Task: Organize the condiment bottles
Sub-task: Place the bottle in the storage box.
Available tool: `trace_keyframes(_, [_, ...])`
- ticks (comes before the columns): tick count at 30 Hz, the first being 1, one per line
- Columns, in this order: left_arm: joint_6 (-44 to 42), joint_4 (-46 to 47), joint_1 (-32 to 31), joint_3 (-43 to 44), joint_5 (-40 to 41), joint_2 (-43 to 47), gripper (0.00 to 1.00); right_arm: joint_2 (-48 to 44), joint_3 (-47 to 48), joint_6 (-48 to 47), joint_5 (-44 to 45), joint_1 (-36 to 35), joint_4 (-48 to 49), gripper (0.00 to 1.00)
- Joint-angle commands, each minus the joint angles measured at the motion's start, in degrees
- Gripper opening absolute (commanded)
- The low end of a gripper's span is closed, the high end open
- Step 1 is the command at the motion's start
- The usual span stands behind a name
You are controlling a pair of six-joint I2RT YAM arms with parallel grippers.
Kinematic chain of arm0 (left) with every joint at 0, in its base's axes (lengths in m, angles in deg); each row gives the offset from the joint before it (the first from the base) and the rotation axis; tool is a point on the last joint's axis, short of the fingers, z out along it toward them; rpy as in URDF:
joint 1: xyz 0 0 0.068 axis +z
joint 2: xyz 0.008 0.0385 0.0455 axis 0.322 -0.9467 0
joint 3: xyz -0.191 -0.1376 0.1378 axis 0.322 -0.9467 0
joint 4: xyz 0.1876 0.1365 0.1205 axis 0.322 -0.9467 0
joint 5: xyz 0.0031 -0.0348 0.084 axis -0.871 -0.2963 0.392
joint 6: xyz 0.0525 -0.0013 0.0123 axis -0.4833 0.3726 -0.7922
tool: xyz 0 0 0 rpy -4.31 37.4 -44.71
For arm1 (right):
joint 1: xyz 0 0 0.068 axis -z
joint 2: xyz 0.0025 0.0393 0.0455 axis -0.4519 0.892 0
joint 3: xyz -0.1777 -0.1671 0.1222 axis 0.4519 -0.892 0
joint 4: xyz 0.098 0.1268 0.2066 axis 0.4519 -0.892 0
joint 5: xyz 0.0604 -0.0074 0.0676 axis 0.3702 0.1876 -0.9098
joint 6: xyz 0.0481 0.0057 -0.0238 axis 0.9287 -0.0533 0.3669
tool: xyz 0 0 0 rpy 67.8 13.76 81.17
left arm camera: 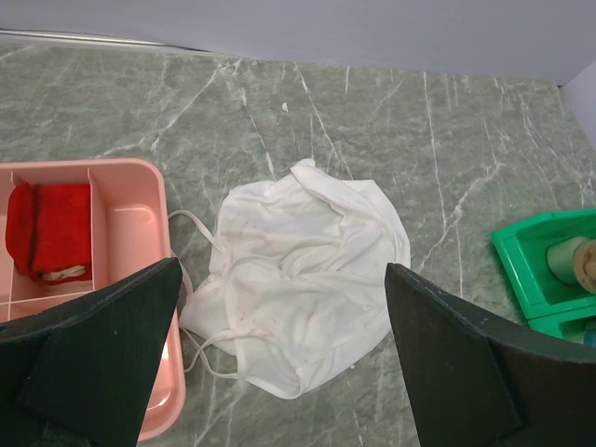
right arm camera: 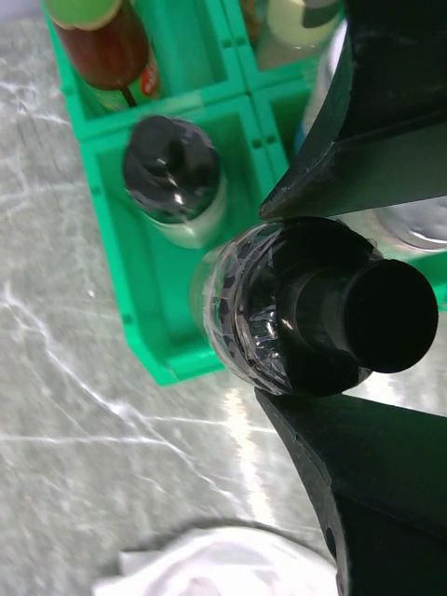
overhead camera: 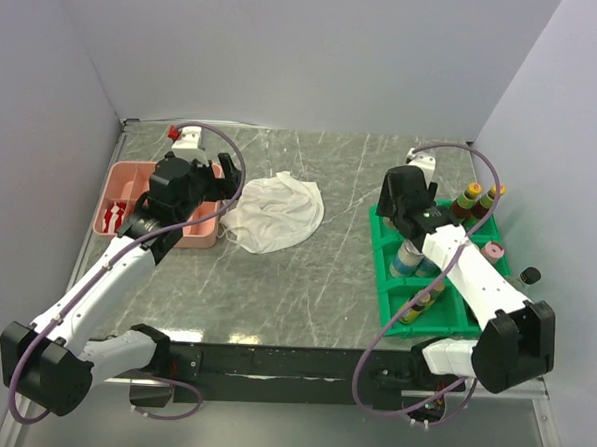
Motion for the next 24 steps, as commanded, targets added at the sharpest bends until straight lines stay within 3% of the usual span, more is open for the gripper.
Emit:
trace_keyframes(1, [0.16, 0.86, -0.31, 1.13, -1.07, -0.01, 0.97, 2.28, 5.13, -1.74, -0.65, 3.56, 4.93, 0.47])
trace_keyframes(19, [0.16, 0.77, -0.48, 1.22, -0.72, -0.18, 0.97, 13.44, 8.74, -2.0, -5.49, 9.11, 5.46, 0.51])
trace_keyframes(24, [0.16, 0.6, -0.48, 1.13, -0.37, -0.1, 0.97, 16.08, 9.96, -1.74, -5.67, 9.19, 4.67, 0.57])
